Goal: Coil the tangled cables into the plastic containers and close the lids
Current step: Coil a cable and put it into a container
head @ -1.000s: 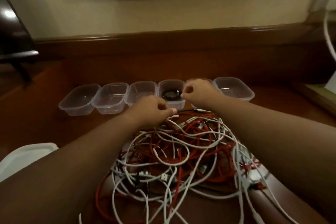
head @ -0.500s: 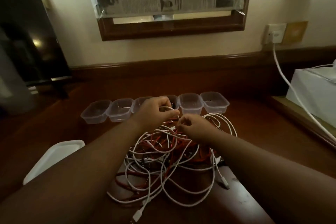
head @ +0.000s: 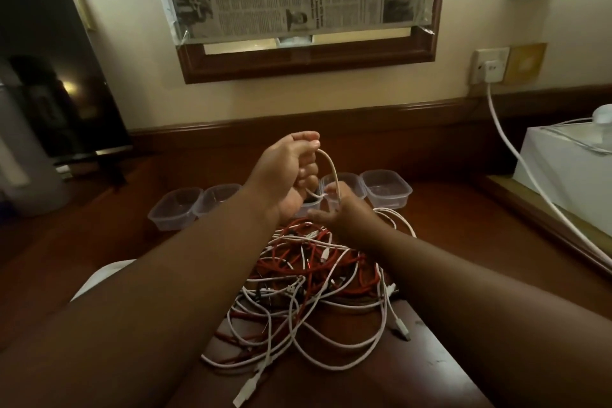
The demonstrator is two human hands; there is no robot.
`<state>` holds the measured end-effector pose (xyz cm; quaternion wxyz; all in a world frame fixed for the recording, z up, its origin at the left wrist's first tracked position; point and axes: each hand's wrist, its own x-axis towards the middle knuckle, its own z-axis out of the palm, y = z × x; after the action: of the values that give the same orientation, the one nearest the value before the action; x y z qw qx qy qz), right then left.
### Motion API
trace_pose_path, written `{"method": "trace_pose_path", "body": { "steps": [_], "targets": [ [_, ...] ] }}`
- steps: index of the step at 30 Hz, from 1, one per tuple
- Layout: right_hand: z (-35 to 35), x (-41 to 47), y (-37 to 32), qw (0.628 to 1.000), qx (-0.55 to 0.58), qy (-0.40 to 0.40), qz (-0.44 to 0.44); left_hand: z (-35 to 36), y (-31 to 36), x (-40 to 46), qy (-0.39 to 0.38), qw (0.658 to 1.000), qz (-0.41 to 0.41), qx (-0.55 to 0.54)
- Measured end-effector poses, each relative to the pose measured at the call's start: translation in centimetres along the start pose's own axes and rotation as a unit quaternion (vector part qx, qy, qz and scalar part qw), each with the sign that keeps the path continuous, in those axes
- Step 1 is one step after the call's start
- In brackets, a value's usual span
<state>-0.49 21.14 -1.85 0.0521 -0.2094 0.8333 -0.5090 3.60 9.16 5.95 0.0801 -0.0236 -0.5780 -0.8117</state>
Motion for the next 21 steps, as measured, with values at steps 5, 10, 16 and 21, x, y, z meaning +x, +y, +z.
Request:
{"method": "trace_pose_path", "body": {
  "steps": [5,10,16,21],
  "targets": [
    [-1.3,1.2,0.1,0.999,0.016,0.025,0.015,0.1,-0.6,-0.2,-0.026,0.998,0.02,-0.052],
    [-4.1,0.9,-0.8,0.998,0.016,0.067,-0.014,-1.4,-4.4,0.6,0.051,0.994,0.036,0.089],
    [-6.1,0.2,-1.0,0.995,0.048,0.085,-0.025,1.2,-9.4,0.7,-0.081,0.938,-0.041,0.335],
    [-7.6,-0.6,-0.2,0.972,0.194,0.123,-0.041,2.4,-11.5,1.5,-0.124,0.888,-0.018,0.443]
  ]
}}
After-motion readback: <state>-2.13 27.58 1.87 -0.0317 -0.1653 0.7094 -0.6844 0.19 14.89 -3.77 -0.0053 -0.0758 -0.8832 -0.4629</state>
